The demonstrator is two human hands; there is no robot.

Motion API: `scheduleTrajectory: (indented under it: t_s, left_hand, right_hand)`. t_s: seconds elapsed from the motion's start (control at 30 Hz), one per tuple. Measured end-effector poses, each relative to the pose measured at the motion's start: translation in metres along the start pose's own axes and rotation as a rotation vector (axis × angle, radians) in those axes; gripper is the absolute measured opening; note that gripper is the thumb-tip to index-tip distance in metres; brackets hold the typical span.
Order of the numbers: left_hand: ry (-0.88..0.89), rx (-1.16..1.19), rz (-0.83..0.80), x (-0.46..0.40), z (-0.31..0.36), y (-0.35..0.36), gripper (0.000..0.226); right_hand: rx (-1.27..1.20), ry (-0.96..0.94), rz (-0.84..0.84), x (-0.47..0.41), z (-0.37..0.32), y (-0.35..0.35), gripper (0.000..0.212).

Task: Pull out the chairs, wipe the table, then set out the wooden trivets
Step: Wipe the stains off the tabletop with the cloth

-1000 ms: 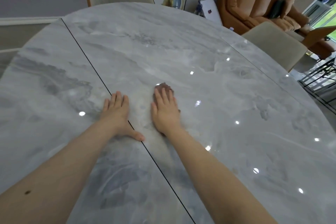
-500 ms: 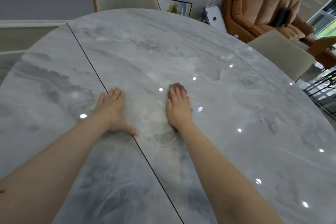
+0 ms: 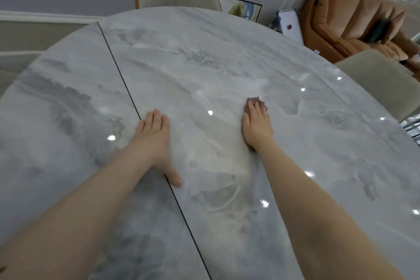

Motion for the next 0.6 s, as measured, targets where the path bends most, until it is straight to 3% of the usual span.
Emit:
scheduleTrajectory:
  t_s: [0.13,0.3,0.47,0.6]
  left_hand:
    - [0.012,-0.003,0.018,0.000,-0.002,0.002,0.165]
    - [0.029,0.018,0.043,0.005,-0.003,0.000,0.163]
    - [-0.023,0.058,0.176,0.032,-0.007,0.004,0.156]
    - [0.004,-0.004,0.364,0.062,-0.001,0.018,0.126]
  right_hand:
    - [-0.011,-0.205,-0.020,-0.023,-0.073,0.007,0.051]
    - [-0.067,-0.582,-0.079,0.035,-0.125,0.008,0.055]
    - [-0.076,-0.703,-0.133,0.135,-0.101,-0.008,0.052]
    - [-0.030,-0.694,-0.180,0.206,-0.045,-0.022,0.051]
Point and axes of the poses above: each hand's wrist, its own x-axis away from the middle knuckle, its own y-axis out of the palm, z = x × y, the point moved 3 cm from there along -x, towards the middle knuckle, and after that the axes turned 7 degrees about x, right-handed, at the moved point
